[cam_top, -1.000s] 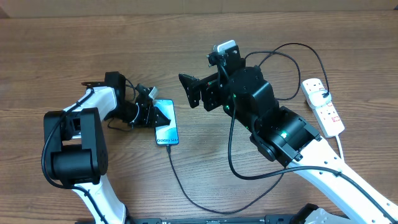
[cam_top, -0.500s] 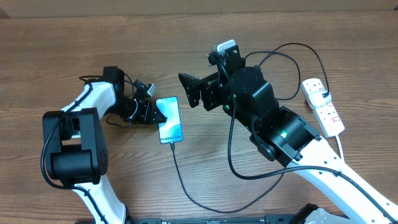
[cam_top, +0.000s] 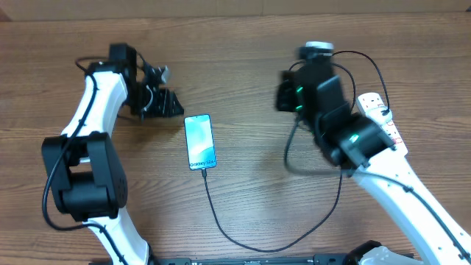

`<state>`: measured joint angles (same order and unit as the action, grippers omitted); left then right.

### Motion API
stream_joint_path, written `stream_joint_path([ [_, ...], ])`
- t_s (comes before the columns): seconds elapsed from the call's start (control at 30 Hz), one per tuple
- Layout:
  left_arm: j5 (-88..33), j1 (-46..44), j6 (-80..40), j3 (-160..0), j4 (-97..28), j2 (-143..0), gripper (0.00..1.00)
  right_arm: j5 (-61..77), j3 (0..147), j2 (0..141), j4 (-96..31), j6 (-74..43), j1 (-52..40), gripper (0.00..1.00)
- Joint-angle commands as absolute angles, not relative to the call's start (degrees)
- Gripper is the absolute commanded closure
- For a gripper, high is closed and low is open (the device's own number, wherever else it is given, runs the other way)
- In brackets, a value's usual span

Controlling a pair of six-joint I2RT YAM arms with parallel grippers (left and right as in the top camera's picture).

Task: Plug charger to phone and switch on socket
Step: 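Move the right gripper to the white power strip's switch, then press the orange switch beside the plugged adapter with the right gripper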

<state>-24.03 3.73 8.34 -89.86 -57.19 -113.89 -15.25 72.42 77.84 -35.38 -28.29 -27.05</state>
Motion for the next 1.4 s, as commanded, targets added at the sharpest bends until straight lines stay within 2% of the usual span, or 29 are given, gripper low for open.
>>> stream_joint_path([
  [0.0,-20.05,2.98,3.27,-92.77,-56.31,-106.06,0.45,-16.08,72.82,78.15,-39.72,-39.24,-19.38,0.96],
  [0.17,-14.33,2.98,0.3,-92.73,-55.27,-96.03,0.47,-7.03,72.82,78.37,-45.32,-39.22,-6.42,0.96],
  [0.4,-12.84,2.96,-0.47,-91.31,-55.2,-83.11,0.44,3.36,72.84,81.71,-51.96,-38.44,12.62,0.96],
  [0.53,-12.43,2.96,-1.39,-88.36,-53.23,-76.69,0.3,8.05,73.3,85.54,-52.45,-34.98,19.35,0.96],
  [0.83,-3.27,2.98,-8.97,-74.7,-48.1,-61.14,0.27,8.21,84.49,101.01,-59.99,-27.97,21.8,0.96],
  [0.97,0.8,2.98,-13.56,-68.58,-46.83,-55.57,0.26,4.23,90.74,107.33,-65.19,-26.85,22.0,0.96],
  [1.13,4.43,2.98,-18.48,-64.34,-45.84,-51.11,0.25,1.37,91.98,109.25,-66.02,-26.74,22.22,0.96],
  [1.37,4.99,2.98,-18.9,-63.57,-45.1,-48.8,0.25,2.5,91.96,113.19,-66.39,-23.51,23.73,0.96],
])
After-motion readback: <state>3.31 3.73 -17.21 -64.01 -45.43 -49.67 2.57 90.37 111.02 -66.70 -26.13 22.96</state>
